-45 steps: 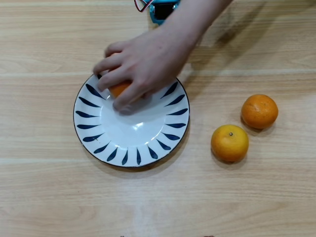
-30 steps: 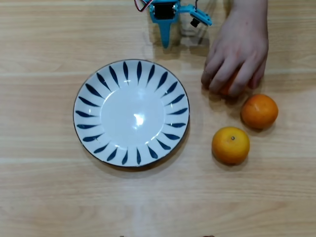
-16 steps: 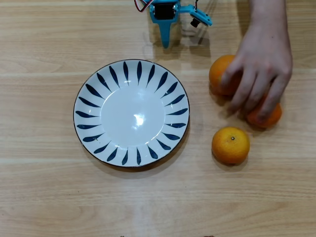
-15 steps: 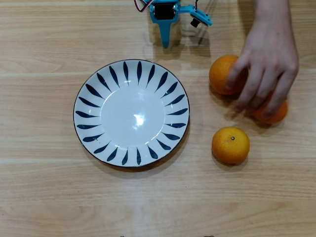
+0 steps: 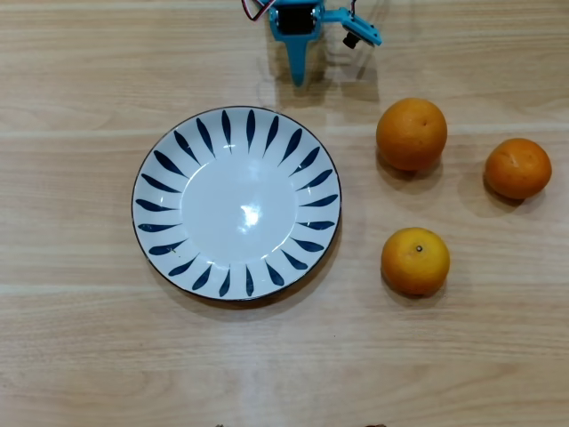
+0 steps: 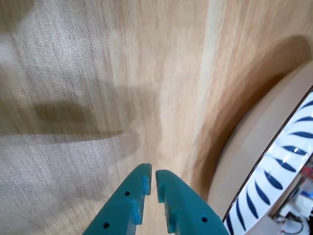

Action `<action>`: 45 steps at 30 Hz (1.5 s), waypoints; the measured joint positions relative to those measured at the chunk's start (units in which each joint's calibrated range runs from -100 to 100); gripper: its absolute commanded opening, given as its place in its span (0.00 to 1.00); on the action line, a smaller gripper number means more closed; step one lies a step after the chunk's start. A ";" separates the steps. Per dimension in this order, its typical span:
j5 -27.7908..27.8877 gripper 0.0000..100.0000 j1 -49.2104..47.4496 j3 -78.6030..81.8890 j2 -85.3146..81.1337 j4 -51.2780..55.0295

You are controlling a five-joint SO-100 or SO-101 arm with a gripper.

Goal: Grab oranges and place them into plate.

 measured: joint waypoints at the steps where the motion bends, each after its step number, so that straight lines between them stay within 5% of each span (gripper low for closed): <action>1: 0.00 0.02 0.00 0.00 0.00 0.00; 35: 0.00 0.02 0.59 -0.27 0.08 0.00; 45: 0.05 0.02 -5.49 -28.86 27.93 -1.89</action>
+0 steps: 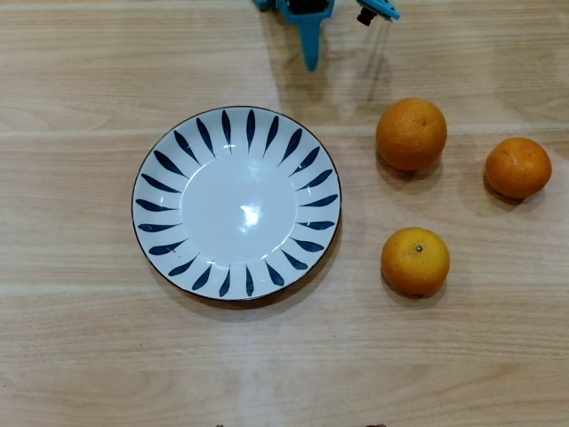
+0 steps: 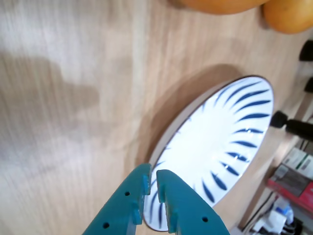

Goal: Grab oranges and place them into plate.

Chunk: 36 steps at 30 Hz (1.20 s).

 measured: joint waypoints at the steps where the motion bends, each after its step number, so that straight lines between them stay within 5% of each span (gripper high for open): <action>1: 0.00 0.02 -0.93 -3.81 3.72 0.00; 10: -0.10 0.03 -7.34 -23.99 29.96 0.00; 19: -6.94 0.03 -13.76 -29.57 41.30 -2.07; 36: -38.55 0.03 -15.03 -58.08 50.95 6.63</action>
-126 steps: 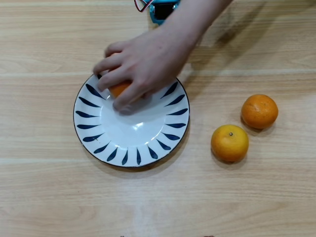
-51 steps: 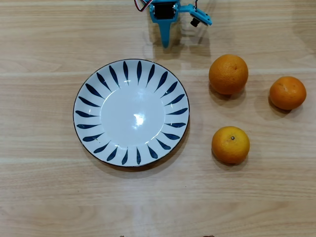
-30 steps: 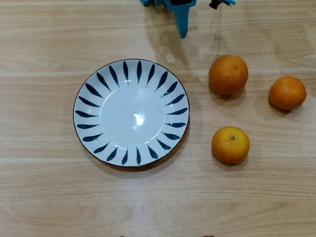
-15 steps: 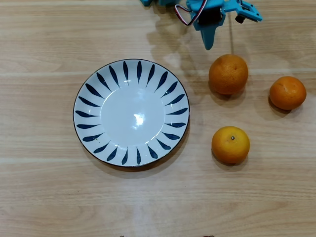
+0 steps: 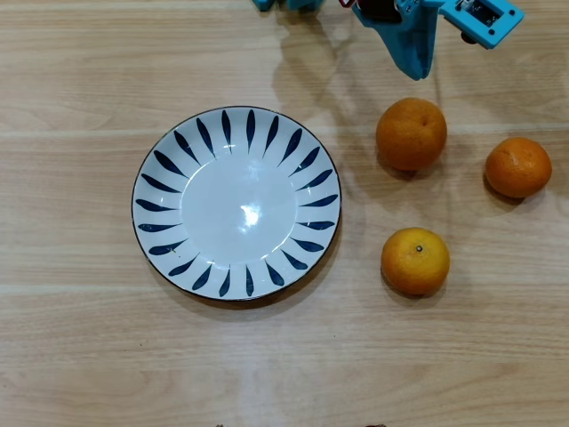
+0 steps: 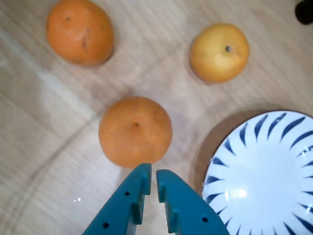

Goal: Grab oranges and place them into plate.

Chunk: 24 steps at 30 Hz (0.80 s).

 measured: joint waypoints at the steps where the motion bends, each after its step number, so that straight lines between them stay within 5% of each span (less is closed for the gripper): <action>1: -0.57 0.03 0.00 0.00 0.00 0.00; 12: -12.68 0.02 -1.35 4.87 0.00 0.17; 18: -14.35 0.03 -2.03 5.40 0.00 0.09; 24: -16.69 0.24 -1.94 5.40 0.00 0.09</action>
